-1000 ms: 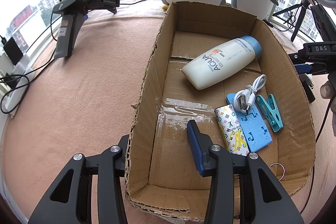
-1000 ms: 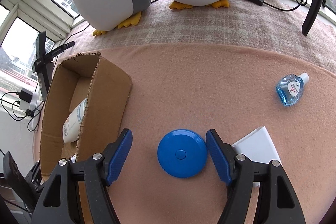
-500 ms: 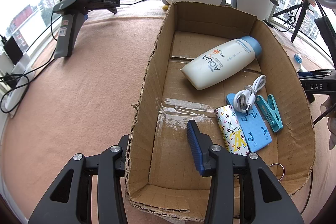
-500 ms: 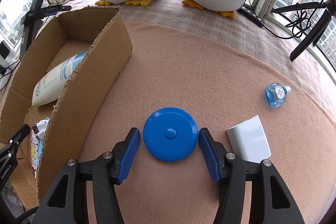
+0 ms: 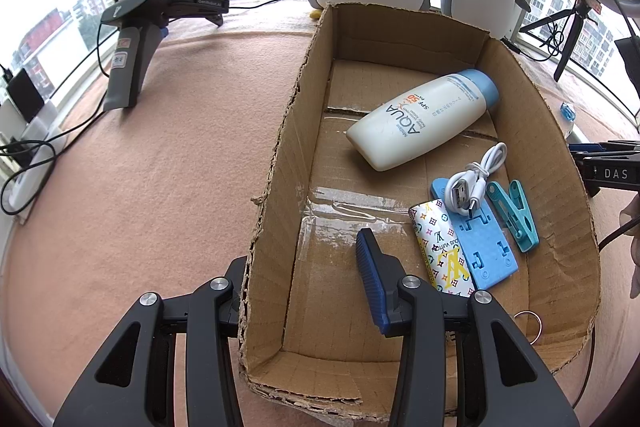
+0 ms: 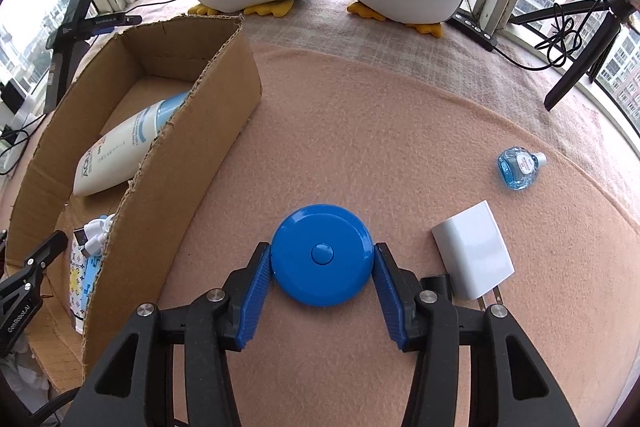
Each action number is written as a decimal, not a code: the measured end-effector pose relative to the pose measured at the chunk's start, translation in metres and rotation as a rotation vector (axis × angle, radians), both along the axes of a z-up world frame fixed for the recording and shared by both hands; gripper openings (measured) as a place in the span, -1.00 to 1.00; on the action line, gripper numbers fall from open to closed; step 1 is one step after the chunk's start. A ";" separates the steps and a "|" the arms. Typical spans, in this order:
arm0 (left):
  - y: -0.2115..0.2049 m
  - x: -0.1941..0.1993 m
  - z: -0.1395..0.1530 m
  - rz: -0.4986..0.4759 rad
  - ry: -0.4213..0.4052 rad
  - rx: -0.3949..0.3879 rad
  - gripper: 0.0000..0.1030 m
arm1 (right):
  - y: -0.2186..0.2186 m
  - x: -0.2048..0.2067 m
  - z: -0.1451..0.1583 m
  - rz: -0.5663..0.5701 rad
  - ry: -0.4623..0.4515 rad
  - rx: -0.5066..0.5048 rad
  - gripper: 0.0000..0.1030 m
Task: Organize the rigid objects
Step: 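Close the right tool on the blue tape measure, then carry the tape measure with the right tool into the box and release, then move the right tool toward the white charger plug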
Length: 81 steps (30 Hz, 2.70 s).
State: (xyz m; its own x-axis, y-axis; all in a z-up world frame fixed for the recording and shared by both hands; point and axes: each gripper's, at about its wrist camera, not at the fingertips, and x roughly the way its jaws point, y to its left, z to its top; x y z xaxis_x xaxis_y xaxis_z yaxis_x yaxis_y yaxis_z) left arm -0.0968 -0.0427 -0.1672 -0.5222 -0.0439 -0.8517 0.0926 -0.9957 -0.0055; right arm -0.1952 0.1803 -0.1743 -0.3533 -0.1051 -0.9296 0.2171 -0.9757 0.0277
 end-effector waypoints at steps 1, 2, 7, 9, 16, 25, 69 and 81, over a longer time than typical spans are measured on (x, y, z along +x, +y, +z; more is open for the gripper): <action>0.000 0.000 0.000 0.000 0.000 0.000 -0.19 | 0.000 0.003 0.004 -0.004 0.008 -0.006 -0.10; 0.000 0.000 0.000 -0.001 0.001 -0.001 -0.19 | 0.000 0.005 0.008 -0.009 0.017 -0.015 -0.10; 0.000 0.000 0.000 0.000 0.001 -0.001 -0.19 | 0.001 0.018 0.037 -0.023 0.063 -0.073 -0.10; 0.000 0.000 0.000 0.000 0.001 -0.001 -0.19 | -0.003 0.022 0.048 -0.017 0.083 -0.091 -0.10; 0.001 0.000 0.000 0.000 0.001 -0.001 -0.19 | -0.027 0.029 0.075 0.043 0.122 -0.134 -0.10; 0.000 0.000 0.000 0.000 0.001 -0.001 -0.19 | -0.068 0.030 0.078 0.132 0.122 -0.136 -0.10; 0.000 0.001 0.000 0.000 0.001 -0.001 -0.19 | -0.095 0.018 0.065 0.166 0.099 -0.158 0.34; -0.001 0.000 0.001 0.000 0.002 -0.003 -0.19 | -0.047 0.017 0.069 0.086 0.113 -0.153 0.34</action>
State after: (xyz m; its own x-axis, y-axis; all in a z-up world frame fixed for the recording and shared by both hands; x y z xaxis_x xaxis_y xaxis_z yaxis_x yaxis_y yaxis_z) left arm -0.0965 -0.0437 -0.1665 -0.5235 -0.0467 -0.8507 0.0927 -0.9957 -0.0023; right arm -0.1785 0.1332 -0.1049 -0.4377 -0.2765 -0.8556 0.3100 -0.9396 0.1451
